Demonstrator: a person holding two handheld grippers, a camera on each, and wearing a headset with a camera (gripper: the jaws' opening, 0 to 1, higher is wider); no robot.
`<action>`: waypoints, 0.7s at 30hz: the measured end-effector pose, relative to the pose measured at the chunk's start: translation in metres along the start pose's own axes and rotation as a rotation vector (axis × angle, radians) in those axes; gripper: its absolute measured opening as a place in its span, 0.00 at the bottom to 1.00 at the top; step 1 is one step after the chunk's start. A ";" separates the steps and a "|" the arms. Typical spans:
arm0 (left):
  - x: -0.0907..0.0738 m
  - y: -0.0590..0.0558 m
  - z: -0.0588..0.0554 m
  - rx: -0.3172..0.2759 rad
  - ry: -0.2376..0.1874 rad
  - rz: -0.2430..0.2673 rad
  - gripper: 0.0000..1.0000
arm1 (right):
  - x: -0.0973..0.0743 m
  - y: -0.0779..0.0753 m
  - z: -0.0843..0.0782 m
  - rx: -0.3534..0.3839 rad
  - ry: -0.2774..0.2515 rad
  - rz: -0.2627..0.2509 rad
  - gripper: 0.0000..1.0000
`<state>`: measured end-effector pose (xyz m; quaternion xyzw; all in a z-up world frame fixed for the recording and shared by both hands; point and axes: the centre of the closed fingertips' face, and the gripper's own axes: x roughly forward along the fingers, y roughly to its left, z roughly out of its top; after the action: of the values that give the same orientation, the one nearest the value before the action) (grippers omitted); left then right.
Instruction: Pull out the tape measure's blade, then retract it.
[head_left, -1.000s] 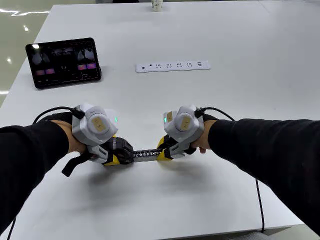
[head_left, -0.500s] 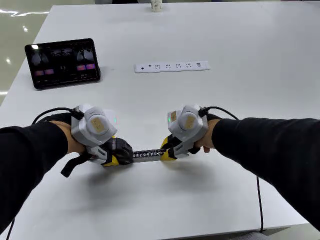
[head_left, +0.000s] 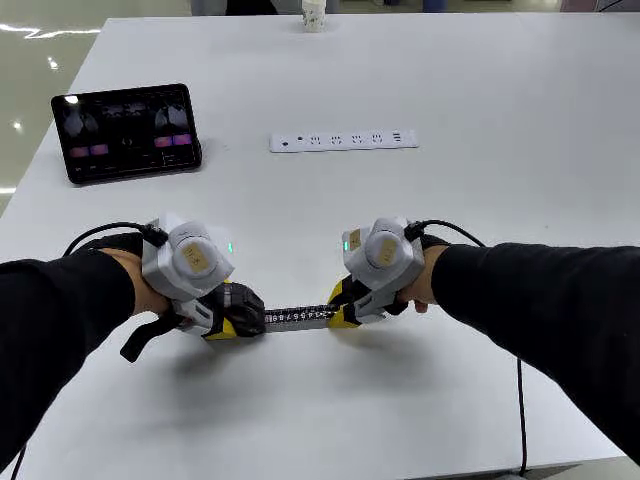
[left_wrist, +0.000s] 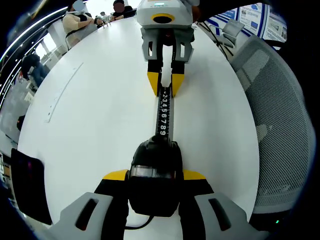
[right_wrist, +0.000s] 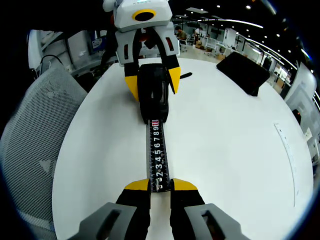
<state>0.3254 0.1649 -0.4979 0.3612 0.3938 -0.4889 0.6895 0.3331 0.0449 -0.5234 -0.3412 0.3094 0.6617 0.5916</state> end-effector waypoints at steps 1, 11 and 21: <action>0.000 0.000 0.000 0.000 0.000 0.000 0.33 | -0.001 0.000 -0.001 0.002 0.000 -0.001 0.11; 0.000 -0.001 0.000 0.001 0.001 -0.001 0.33 | -0.003 0.000 -0.005 0.007 0.003 0.001 0.11; -0.001 -0.002 0.000 0.001 0.001 -0.001 0.33 | -0.006 0.000 -0.011 0.012 0.009 -0.002 0.11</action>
<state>0.3237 0.1645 -0.4973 0.3619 0.3942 -0.4891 0.6888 0.3349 0.0323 -0.5244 -0.3411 0.3158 0.6575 0.5929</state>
